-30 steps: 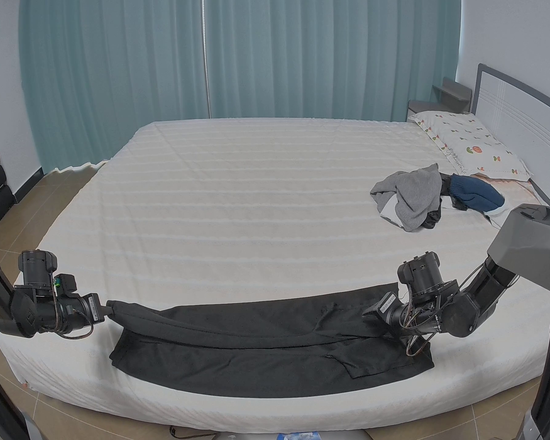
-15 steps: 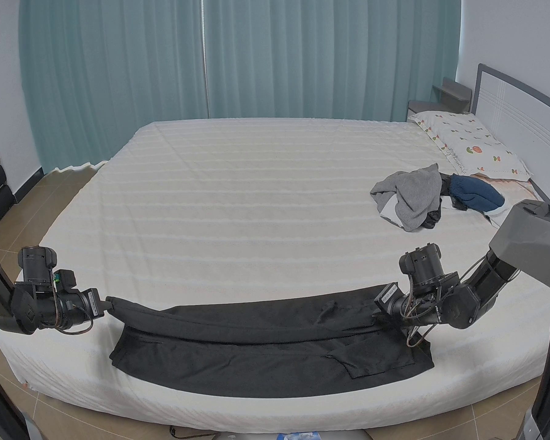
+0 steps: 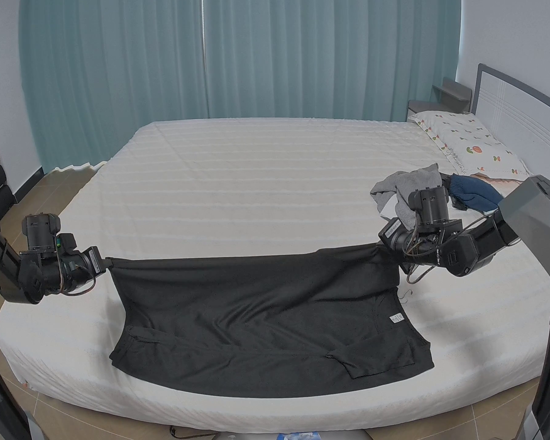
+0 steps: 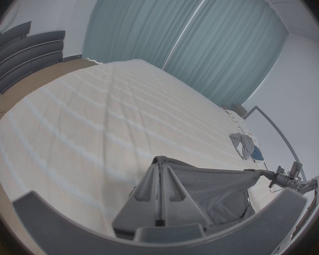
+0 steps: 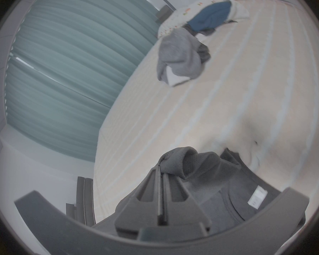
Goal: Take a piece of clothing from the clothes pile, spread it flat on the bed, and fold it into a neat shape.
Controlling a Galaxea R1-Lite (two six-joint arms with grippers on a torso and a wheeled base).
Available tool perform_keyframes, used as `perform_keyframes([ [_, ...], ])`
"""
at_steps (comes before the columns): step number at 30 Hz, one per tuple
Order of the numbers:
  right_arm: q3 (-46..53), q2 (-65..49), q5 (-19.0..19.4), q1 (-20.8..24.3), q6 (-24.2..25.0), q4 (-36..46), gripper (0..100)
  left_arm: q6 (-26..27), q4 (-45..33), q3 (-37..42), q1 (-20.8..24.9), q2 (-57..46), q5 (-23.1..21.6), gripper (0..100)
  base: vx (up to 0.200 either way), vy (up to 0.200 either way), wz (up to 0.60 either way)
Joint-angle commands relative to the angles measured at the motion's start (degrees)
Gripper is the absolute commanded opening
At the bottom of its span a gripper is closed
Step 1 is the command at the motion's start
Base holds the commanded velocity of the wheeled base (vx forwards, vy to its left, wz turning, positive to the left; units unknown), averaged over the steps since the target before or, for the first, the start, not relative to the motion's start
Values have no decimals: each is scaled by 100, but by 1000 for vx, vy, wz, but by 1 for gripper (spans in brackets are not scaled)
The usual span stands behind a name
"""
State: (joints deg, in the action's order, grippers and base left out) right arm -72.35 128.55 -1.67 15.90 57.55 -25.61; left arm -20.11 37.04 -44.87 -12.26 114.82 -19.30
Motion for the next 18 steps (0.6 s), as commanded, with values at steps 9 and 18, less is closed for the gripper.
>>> perform_keyframes([
  [9, -701, 460, -9, -16, -385, 48, 0, -45, 102, -522, 84, 436, 110, 0, 0, 0, 0],
  [18, -332, 223, -18, -34, -649, 382, 0, -1, 111, -162, 101, 321, 163, 0, 0, 0, 0],
])
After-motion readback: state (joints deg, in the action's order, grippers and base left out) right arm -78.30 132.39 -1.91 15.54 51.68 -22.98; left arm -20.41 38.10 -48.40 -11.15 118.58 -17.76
